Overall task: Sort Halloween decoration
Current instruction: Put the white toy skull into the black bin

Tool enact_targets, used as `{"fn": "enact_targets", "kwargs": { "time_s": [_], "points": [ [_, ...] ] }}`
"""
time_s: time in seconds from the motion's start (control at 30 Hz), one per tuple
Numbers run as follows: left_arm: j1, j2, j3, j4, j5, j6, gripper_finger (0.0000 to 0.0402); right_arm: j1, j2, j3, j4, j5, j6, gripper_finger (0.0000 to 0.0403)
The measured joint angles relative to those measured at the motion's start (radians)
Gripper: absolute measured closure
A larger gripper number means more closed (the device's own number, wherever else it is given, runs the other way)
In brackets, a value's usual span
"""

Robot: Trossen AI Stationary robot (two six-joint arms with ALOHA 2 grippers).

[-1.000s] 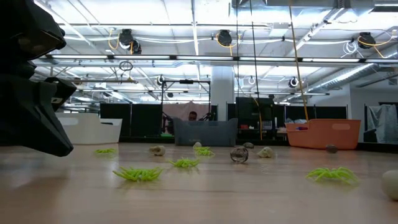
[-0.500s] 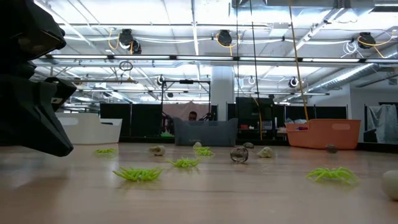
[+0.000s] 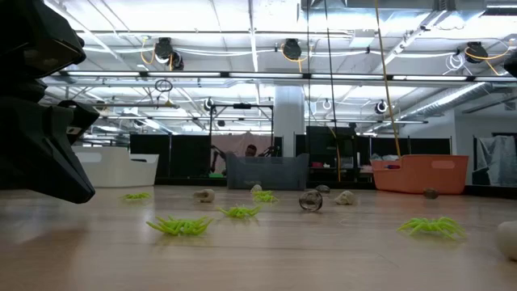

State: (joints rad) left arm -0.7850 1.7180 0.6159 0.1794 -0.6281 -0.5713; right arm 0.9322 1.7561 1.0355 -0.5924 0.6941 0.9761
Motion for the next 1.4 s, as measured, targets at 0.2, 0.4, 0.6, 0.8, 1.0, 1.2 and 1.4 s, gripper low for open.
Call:
{"fn": "enact_targets", "kwargs": {
  "time_s": [0.2, 0.4, 0.6, 0.8, 1.0, 1.2, 1.4],
  "points": [
    [0.000, 0.000, 0.000, 0.000, 0.000, 0.000, 0.0401, -0.026, 0.000, 0.001, 0.076, 0.144, -0.132, 0.0401],
    [-0.002, 0.000, 0.000, 0.000, 0.000, 0.000, 0.0401, -0.071, -0.001, 0.001, 0.105, 0.029, -0.162, 0.0396],
    [-0.001, 0.000, 0.000, 0.000, 0.000, 0.000, 0.0401, -0.076, -0.012, 0.005, 0.064, -0.069, -0.157, 0.0374],
    [-0.001, 0.000, 0.000, 0.000, 0.000, 0.000, 0.0401, -0.099, -0.022, 0.058, -0.139, -0.128, -0.097, 0.0325],
    [-0.001, 0.000, 0.000, 0.007, 0.000, 0.000, 0.0401, -0.153, -0.022, 0.026, -0.142, -0.188, -0.102, 0.0274],
    [-0.001, 0.000, 0.000, 0.007, 0.000, 0.001, 0.0401, -0.176, -0.022, 0.006, -0.142, -0.227, -0.099, 0.0253],
    [-0.001, 0.000, 0.000, 0.007, 0.000, 0.001, 0.0401, -0.200, -0.022, -0.062, -0.055, -0.278, -0.099, 0.0256]
  ]
}}
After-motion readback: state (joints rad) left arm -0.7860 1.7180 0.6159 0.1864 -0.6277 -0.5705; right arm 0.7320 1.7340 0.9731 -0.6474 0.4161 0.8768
